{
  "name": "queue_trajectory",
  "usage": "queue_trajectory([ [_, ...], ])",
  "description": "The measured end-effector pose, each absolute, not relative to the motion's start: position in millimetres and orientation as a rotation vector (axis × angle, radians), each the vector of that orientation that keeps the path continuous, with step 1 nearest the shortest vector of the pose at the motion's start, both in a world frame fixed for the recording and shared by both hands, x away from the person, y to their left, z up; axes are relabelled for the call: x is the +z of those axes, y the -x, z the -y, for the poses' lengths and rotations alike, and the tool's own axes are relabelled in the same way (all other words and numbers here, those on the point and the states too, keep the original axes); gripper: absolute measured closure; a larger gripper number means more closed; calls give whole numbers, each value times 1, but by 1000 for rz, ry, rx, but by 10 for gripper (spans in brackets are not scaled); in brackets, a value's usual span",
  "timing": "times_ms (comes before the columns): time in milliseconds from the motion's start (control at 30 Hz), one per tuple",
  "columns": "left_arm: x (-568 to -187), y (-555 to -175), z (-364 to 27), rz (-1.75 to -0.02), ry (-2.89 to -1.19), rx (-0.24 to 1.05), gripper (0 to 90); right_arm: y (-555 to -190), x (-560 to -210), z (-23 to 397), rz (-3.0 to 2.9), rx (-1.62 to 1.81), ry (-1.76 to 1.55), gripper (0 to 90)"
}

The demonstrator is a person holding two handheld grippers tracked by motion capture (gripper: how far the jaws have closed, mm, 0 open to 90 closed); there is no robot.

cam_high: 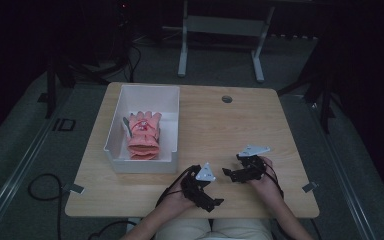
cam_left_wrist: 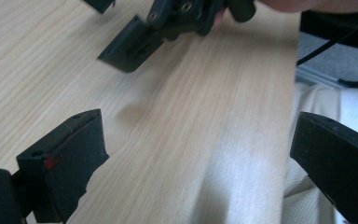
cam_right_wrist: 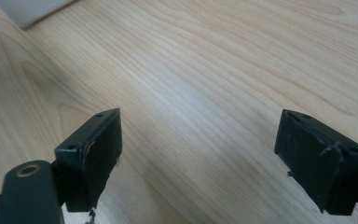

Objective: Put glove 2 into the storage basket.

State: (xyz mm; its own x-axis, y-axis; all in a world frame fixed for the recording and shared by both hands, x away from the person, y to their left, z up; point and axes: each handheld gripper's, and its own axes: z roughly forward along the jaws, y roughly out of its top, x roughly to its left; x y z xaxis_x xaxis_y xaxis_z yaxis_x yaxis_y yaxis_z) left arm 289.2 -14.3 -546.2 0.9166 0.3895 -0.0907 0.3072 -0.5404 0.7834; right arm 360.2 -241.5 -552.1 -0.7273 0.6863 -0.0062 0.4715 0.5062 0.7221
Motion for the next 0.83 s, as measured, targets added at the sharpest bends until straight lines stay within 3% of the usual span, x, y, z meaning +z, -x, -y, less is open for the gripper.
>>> queue_trajectory([
  [833,-568,-290,10,-532,-2164,169,29,-355,-570,257,-2385,997,-982,145],
])
